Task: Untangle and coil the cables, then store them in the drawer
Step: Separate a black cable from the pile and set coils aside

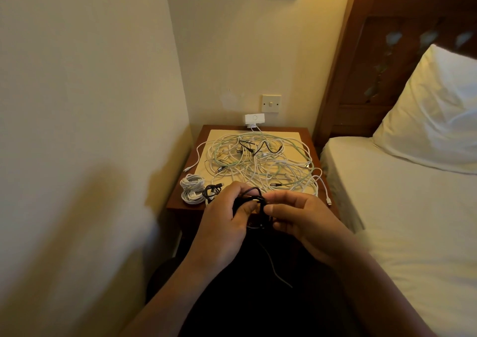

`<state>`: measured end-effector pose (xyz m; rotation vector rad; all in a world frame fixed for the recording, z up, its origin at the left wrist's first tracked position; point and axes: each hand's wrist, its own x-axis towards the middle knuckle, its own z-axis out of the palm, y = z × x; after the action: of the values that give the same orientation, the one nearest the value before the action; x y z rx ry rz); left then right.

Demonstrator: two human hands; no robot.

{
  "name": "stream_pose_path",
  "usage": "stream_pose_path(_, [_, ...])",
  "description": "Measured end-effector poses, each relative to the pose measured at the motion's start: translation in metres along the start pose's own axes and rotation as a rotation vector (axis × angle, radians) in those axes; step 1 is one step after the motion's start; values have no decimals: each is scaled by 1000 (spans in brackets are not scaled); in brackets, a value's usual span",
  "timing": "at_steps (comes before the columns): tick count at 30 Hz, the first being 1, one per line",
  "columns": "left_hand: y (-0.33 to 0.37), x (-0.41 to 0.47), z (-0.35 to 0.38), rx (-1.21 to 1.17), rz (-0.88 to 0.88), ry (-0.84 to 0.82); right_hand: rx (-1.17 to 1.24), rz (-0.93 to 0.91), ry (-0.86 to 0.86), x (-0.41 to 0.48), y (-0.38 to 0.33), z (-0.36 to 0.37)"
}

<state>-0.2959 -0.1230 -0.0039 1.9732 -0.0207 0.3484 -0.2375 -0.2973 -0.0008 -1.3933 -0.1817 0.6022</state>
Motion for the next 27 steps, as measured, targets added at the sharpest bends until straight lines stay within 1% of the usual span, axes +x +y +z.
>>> stream_pose_path(2, [-3, 0, -3, -87, -96, -114, -43, -21, 36, 0, 1, 1])
stream_pose_path(4, [-2, -2, -6, -323, -238, -250, -80, -45, 71, 0, 3, 1])
stream_pose_path(6, [-3, -2, -9, -553, -349, -298, -90, -58, 91, -1, 4, 2])
stream_pose_path(7, [-5, -1, -9, -594, -371, -282, -93, -64, 97, -1, 4, 2])
stream_pose_path(10, [-15, 0, -8, -541, -357, -202, -90, -82, 126, -1, 4, 2])
stream_pose_path(12, [-22, -1, -7, -460, -316, -184, -54, -84, 135, 0, 6, 4])
stream_pose_path(16, [-26, -2, -5, -87, -151, -178, -47, -66, 105, 1, 13, 4])
stream_pose_path(19, [-25, -3, -6, 29, -71, -172, -153, -20, 47, 3, 14, 2])
stream_pose_path(21, [-24, -1, -11, -8, -89, -197, -164, 24, -42, 3, 12, -3])
stream_pose_path(24, [-21, 6, -21, -239, -204, -212, 34, 113, -211, 3, 9, -9])
stream_pose_path(25, [-20, 6, -22, -316, -240, -214, 72, 122, -243, 2, 9, -10])
stream_pose_path(27, [-19, 6, -21, -444, -299, -217, 56, 98, -261, 2, 10, -10])
